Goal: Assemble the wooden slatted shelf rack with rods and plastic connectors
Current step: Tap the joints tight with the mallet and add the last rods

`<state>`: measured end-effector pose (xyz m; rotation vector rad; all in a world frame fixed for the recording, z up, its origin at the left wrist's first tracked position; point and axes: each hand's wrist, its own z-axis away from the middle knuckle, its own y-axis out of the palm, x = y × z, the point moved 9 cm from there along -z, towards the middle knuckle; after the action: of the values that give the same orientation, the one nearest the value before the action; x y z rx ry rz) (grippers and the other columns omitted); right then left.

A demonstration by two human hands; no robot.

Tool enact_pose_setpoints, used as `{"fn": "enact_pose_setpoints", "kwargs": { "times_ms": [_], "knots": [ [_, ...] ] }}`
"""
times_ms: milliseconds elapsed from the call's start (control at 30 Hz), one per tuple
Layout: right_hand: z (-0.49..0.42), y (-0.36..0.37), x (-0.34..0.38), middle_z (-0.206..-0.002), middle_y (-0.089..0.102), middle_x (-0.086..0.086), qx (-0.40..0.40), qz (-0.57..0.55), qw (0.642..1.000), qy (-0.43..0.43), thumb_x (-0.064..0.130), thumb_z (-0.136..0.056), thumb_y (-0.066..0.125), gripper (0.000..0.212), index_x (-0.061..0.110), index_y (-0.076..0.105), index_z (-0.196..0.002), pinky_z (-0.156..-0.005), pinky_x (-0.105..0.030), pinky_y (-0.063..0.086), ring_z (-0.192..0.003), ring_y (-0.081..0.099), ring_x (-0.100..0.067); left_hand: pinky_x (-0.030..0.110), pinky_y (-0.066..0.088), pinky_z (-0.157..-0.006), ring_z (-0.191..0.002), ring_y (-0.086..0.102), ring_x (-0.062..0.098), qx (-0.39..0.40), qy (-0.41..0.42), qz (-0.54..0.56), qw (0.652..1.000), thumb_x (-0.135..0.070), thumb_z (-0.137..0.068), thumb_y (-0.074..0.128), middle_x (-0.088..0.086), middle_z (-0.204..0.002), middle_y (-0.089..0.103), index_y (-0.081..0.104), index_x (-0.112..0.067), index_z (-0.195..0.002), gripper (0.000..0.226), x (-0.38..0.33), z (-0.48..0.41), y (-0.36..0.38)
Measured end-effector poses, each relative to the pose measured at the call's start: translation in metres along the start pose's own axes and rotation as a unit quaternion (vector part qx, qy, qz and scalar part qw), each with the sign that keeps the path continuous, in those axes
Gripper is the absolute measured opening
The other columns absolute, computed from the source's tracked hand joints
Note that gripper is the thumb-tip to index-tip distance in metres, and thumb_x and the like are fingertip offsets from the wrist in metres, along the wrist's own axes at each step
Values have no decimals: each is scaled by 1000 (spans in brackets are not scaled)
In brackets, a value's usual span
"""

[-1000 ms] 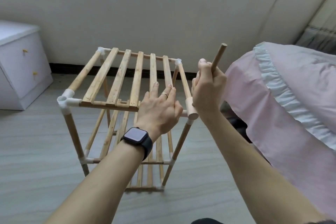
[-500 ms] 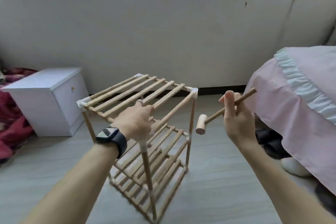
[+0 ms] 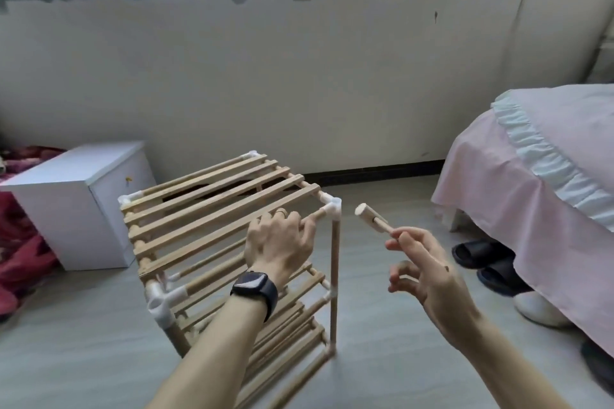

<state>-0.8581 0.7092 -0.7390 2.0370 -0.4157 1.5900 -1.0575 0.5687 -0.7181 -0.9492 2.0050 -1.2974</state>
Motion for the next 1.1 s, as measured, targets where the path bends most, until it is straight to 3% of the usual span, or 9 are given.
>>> {"fn": "enact_pose_setpoints", "kwargs": {
  "times_ms": [167,233,333,467,567,700,900,967,1100],
  "knots": [
    [0,-4,-6,-112,65,-3,19,-69,997,15,51,-90,55,46,20,71,-121,-71,-36,58,-77,65,-23,35,37,-74,-80,47,14,-37,45,-54,997,-59,-102,9,-7,-85,60,65,-27,-77,68,23,12,-10],
    [2,-2,-12,-95,69,4,10,4,1000,15,36,-100,54,25,25,73,-110,-58,-31,55,-64,61,-18,38,34,-82,-93,44,14,-42,49,-43,997,-54,-101,14,-6,-105,60,73,-31,-88,65,36,16,-13],
    [3,-2,-18,-88,66,0,-23,88,996,10,15,-108,45,26,25,67,-101,-42,-22,41,-50,50,-11,41,29,-87,-106,41,18,-65,33,-20,997,-47,-90,29,-1,-121,53,68,-28,-92,44,36,15,-23],
    [2,-9,-5,-100,66,4,-73,180,981,-15,41,-90,60,8,36,65,-94,-49,-26,52,-63,66,-11,49,32,-101,-121,48,26,-45,-18,56,997,-44,-92,31,7,-134,56,52,-24,-127,45,15,2,-18],
    [-1,-11,1,-108,59,5,-73,280,957,-31,34,-91,72,20,34,57,-104,-62,-37,63,-76,72,-17,55,13,-120,-150,26,27,8,-45,29,999,-47,-101,21,6,-161,36,34,-24,-154,60,7,1,4],
    [-6,4,11,-111,55,-4,-9,338,938,-69,8,-102,54,20,27,49,-107,-56,-29,60,-69,72,-13,57,11,-123,-152,21,25,22,-13,28,999,-39,-100,22,1,-163,32,31,-23,-156,59,6,-3,7],
    [-11,27,34,-92,69,10,56,462,875,-136,16,-104,53,14,25,59,-113,-56,-13,41,-61,57,1,56,13,-122,-149,28,22,8,2,32,999,-39,-99,27,0,-157,41,38,-23,-150,55,11,6,0],
    [-12,30,37,-84,71,11,56,525,838,-143,24,-102,57,12,28,68,-106,-58,-15,40,-66,59,1,56,13,-122,-149,28,23,6,0,36,999,-40,-100,28,0,-158,41,39,-23,-149,54,11,7,-1],
    [-20,24,44,-79,73,13,22,568,817,-95,36,-99,60,17,29,75,-99,-73,-27,49,-79,65,-7,55,11,-123,-151,25,22,11,-6,40,999,-41,-100,26,1,-161,36,36,-24,-152,56,12,7,0]
  ]
}}
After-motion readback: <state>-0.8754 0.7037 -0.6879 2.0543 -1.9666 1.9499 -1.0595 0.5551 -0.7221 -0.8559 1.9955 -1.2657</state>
